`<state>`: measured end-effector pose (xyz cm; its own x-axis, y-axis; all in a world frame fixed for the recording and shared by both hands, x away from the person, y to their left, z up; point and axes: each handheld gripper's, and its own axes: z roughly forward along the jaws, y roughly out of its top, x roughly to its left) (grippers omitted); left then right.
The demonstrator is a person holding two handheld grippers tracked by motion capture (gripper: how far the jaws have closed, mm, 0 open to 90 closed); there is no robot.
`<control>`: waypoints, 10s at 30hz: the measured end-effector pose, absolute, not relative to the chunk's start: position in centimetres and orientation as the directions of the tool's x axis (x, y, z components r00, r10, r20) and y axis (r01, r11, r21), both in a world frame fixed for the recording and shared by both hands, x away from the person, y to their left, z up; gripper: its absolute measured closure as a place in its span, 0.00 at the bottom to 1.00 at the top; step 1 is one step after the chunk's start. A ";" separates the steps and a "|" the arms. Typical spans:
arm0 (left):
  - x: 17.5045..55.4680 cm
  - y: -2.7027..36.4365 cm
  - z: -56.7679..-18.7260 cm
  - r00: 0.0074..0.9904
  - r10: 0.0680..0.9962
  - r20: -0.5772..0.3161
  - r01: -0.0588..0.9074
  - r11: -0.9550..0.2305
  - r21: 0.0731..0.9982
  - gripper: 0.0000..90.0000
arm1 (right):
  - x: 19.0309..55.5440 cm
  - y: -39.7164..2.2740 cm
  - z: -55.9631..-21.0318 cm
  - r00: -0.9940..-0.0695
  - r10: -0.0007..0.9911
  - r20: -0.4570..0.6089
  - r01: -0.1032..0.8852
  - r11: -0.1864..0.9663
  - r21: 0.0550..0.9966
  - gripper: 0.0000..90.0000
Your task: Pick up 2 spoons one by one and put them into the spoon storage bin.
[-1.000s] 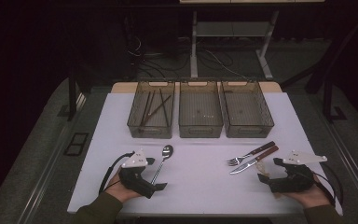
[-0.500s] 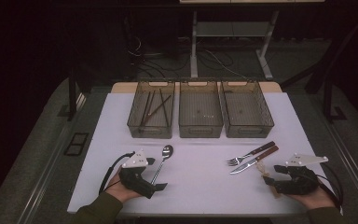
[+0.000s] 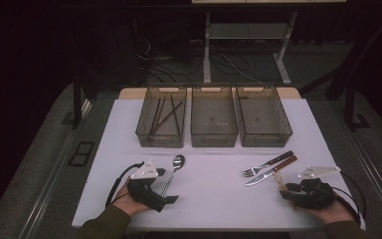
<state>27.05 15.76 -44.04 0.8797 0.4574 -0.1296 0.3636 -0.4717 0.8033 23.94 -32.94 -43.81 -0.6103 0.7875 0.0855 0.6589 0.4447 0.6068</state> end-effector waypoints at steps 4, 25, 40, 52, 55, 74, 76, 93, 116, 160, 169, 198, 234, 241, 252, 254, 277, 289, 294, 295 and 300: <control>27.1 15.8 -44.1 0.879 0.458 -0.130 0.364 -0.471 0.803 0.00 | 24.0 -32.9 -43.9 -0.614 0.787 0.060 0.653 0.463 0.600 0.70; 27.0 15.7 -44.0 0.880 0.457 -0.126 0.361 -0.474 0.803 0.00 | 24.0 -32.8 -43.9 -0.622 0.782 0.031 0.647 0.491 0.584 0.87; 27.1 15.7 -44.0 0.882 0.454 -0.127 0.360 -0.475 0.803 0.00 | 24.3 -33.4 -43.0 -0.623 0.781 0.045 0.630 0.468 0.620 0.88; 27.1 15.8 -44.1 0.881 0.455 -0.131 0.364 -0.474 0.802 0.00 | 24.6 -33.6 -42.3 -0.623 0.779 0.067 0.617 0.437 0.654 0.87; 27.1 15.8 -44.1 0.880 0.455 -0.133 0.364 -0.471 0.804 0.00 | 24.8 -33.5 -42.0 -0.627 0.776 0.070 0.609 0.432 0.666 0.87; 27.1 15.7 -44.1 0.879 0.458 -0.134 0.367 -0.469 0.803 0.00 | 26.3 -31.9 -40.6 -0.652 0.751 0.101 0.569 0.397 0.720 0.87; 27.2 15.8 -44.1 0.877 0.460 -0.135 0.369 -0.467 0.804 0.00 | 26.6 -31.7 -40.4 -0.656 0.748 0.103 0.563 0.394 0.726 0.87; 27.2 15.9 -44.2 0.880 0.455 -0.136 0.365 -0.464 0.807 0.00 | 29.2 -29.7 -38.5 -0.681 0.725 0.107 0.519 0.374 0.769 0.87; 27.3 15.9 -44.2 0.883 0.451 -0.133 0.361 -0.468 0.807 0.00 | 32.7 -25.8 -37.4 -0.706 0.703 0.091 0.474 0.372 0.798 0.87; 27.1 15.8 -44.2 0.881 0.449 -0.151 0.368 -0.447 0.815 0.00 | 44.6 -17.3 -38.4 -0.659 0.748 0.085 0.525 0.376 0.763 0.87; 27.1 15.8 -44.2 0.880 0.451 -0.152 0.369 -0.445 0.816 0.00 | 44.5 -17.8 -38.3 -0.648 0.750 0.133 0.545 0.334 0.769 0.46; 27.2 16.1 -43.9 0.864 0.489 -0.121 0.374 -0.463 0.803 0.14 | 34.4 -24.3 -37.9 -0.655 0.744 0.135 0.481 0.272 0.833 0.21; 29.3 14.1 -43.3 0.849 0.522 -0.083 0.397 -0.527 0.751 0.99 | 25.2 -29.2 -43.7 -0.600 0.798 0.049 0.464 0.298 0.834 0.20; 29.5 13.9 -44.0 0.854 0.515 -0.070 0.407 -0.578 0.708 0.99 | 25.1 -29.2 -43.6 -0.599 0.800 0.042 0.459 0.300 0.836 0.20; 29.6 14.2 -44.4 0.838 0.542 -0.066 0.440 -0.598 0.670 0.99 | 25.1 -29.0 -43.7 -0.605 0.795 0.039 0.457 0.307 0.835 0.20; 29.5 14.2 -44.3 0.835 0.546 -0.064 0.442 -0.598 0.668 0.99 | 25.1 -29.0 -43.7 -0.607 0.794 0.035 0.455 0.311 0.835 0.20; 27.9 15.9 -43.8 0.783 0.622 0.005 0.481 -0.610 0.630 0.99 | 25.0 -28.9 -43.6 -0.604 0.797 0.030 0.456 0.314 0.833 0.20; 30.0 15.1 -42.9 0.771 0.637 -0.021 0.471 -0.547 0.692 0.99 | 24.9 -28.9 -43.6 -0.605 0.796 0.026 0.456 0.320 0.831 0.20; 31.8 15.3 -42.7 0.763 0.644 -0.057 0.470 -0.491 0.734 0.88 | 25.1 -28.9 -43.7 -0.606 0.795 0.023 0.455 0.322 0.830 0.20; 32.2 15.2 -42.7 0.762 0.644 -0.064 0.472 -0.485 0.736 0.84 | 25.1 -28.9 -43.7 -0.605 0.796 0.023 0.456 0.322 0.830 0.20; 33.8 14.2 -43.0 0.758 0.649 -0.071 0.474 -0.472 0.743 0.66 | 25.0 -28.8 -43.7 -0.608 0.793 0.022 0.452 0.324 0.831 0.20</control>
<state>33.81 14.25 -42.97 0.7575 0.6489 -0.0708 0.4741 -0.4724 0.7430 25.03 -28.80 -43.70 -0.6083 0.7934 0.0218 0.4524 0.3240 0.8309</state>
